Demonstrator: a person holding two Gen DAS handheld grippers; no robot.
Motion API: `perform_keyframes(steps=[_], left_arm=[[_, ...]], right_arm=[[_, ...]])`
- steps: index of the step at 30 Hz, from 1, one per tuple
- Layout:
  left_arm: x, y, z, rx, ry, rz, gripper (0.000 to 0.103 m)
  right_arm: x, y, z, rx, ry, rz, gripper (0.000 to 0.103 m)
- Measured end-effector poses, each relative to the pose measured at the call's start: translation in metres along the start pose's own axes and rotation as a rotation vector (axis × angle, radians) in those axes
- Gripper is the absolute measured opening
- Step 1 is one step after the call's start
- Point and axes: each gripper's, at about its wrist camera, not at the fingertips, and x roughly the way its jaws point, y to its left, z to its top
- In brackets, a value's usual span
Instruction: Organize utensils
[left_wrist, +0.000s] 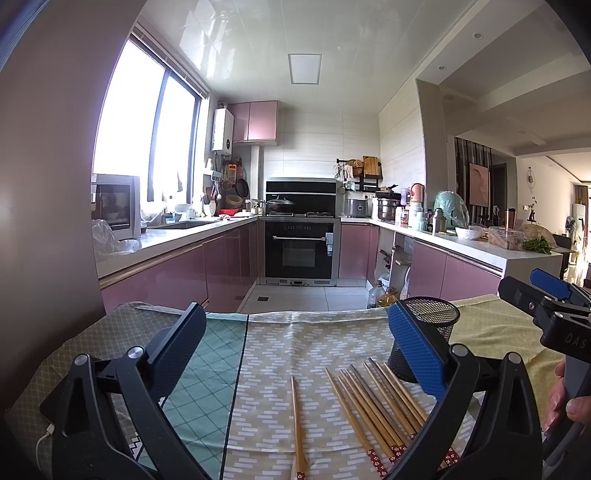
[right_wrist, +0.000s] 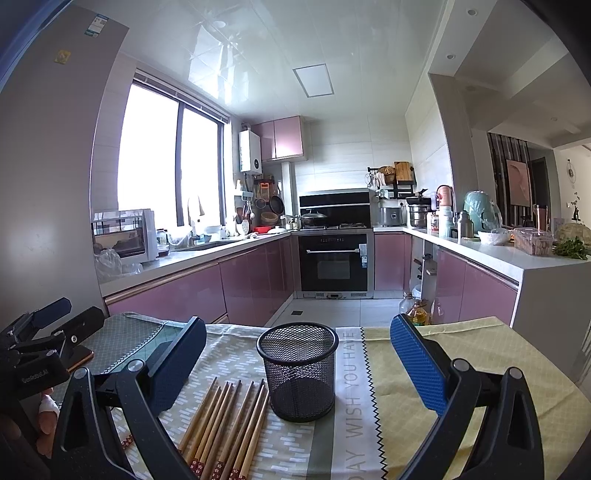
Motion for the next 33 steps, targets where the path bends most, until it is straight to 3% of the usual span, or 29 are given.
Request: perform_keyframes(steps=[33], left_arm=[[0.0019,-0.0027,-0.0058,-0.004,0.016,-0.002,0.097]], right_arm=[[-0.0018,-0.0029,0.0,0.006,-0.012,0.006,0.097]])
